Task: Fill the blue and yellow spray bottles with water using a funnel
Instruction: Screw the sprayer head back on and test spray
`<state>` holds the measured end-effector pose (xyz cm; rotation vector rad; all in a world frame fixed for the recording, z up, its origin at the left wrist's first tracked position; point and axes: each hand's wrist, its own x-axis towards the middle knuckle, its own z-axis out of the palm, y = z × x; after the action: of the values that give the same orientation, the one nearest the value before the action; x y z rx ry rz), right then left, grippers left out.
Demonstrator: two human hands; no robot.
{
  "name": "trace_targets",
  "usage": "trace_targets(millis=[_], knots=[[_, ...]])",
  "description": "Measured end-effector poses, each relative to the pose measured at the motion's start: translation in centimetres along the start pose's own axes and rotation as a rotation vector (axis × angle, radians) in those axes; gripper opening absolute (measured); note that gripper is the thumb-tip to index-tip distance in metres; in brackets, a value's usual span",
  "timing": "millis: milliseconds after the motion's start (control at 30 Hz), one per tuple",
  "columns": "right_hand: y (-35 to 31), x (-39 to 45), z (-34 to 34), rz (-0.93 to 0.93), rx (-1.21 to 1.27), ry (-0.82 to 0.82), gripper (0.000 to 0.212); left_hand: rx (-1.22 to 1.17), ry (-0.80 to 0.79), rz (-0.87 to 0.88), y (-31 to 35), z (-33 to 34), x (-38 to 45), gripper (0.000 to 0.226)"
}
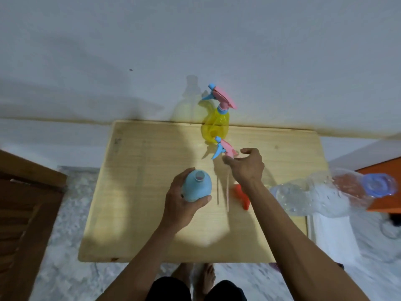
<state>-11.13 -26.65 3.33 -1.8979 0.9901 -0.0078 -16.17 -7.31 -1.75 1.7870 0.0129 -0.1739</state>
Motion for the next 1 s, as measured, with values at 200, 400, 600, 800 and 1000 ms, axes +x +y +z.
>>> trace_targets(millis=[200,400,600,800,1000], knots=[[-2.6,-3.7,-5.0,-0.072,0.455,-0.053,0.078,-0.166,0.027,0.019,4.4,-1.2,-1.0,0.075],[-8.3,-7.9,-11.8,-0.305,0.843,-0.196,0.048,-0.298,-0.032,0.035,9.5,-1.5,-3.7,0.082],[-12.9,-13.4,-16.5,-0.655,0.875,-0.267,0.046,-0.336,-0.056,0.111,13.6,-1.3,-7.4,0.079],[-15.6,-16.4,-17.2,-0.879,0.868,-0.217,0.041,-0.302,-0.056,0.209,16.1,-1.5,-9.5,0.075],[-16.9,-17.2,-16.8,-0.917,0.808,-0.208,0.039,-0.274,-0.063,0.267,17.6,-2.1,-9.7,0.063]])
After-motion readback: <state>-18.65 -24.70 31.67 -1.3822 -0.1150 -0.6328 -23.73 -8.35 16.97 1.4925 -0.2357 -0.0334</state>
